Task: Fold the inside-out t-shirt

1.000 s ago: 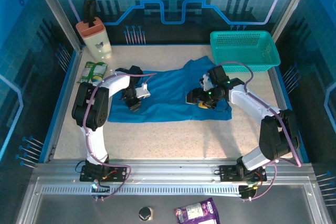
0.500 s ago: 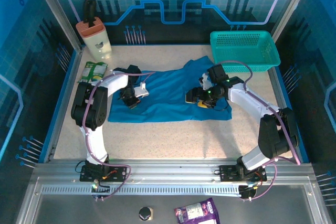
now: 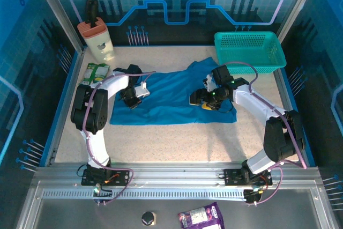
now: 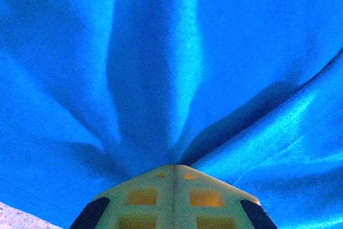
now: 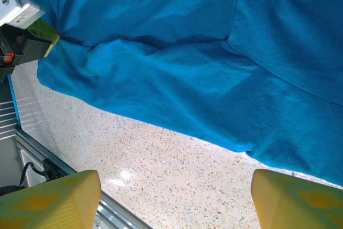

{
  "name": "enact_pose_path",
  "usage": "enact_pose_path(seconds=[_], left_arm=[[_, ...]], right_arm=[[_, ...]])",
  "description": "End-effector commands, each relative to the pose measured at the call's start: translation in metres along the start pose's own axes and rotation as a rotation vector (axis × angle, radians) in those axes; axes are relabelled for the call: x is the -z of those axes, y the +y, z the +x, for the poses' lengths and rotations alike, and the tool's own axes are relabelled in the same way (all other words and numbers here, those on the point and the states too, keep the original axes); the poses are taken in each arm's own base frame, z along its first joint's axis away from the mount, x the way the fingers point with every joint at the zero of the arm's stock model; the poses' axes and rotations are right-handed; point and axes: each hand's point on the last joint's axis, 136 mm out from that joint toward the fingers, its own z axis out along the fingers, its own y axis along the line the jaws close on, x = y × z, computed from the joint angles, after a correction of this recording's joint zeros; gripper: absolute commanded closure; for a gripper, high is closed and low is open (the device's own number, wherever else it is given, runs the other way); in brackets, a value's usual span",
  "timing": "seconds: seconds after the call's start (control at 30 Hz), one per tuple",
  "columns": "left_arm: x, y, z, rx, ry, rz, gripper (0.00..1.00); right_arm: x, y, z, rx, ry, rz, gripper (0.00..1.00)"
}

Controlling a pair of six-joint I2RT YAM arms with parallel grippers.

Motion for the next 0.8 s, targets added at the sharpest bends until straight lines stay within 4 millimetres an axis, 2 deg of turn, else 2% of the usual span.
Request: enact_pose_path(seconds=[0.0, 0.37, 0.4, 0.5, 0.57, 0.67, 0.77], left_arm=[[0.011, 0.014, 0.001, 0.034, 0.001, -0.044, 1.0], [0.002, 0.023, 0.003, 0.076, 0.042, -0.057, 1.0], [0.003, 0.026, 0.003, 0.086, 0.042, -0.068, 0.94], [0.016, 0.034, -0.004, 0.132, 0.007, -0.101, 0.78], [0.031, 0.041, -0.012, 0.186, -0.046, -0.131, 0.7], [0.054, 0.053, -0.017, 0.363, -0.116, -0.152, 0.68], [0.07, 0.048, -0.017, 0.548, -0.193, -0.103, 0.7]], right_arm=[[0.003, 0.003, 0.001, 0.011, 0.013, -0.001, 0.25], [0.002, -0.001, 0.0, 0.014, 0.011, 0.015, 0.25], [0.003, -0.003, -0.001, 0.014, 0.005, 0.024, 0.25], [0.006, -0.022, -0.005, 0.001, -0.012, 0.072, 0.25], [0.01, -0.042, -0.008, -0.026, -0.026, 0.112, 0.25], [0.013, -0.07, -0.01, -0.08, -0.037, 0.134, 0.25], [0.013, -0.093, -0.012, -0.137, -0.048, 0.142, 0.25]])
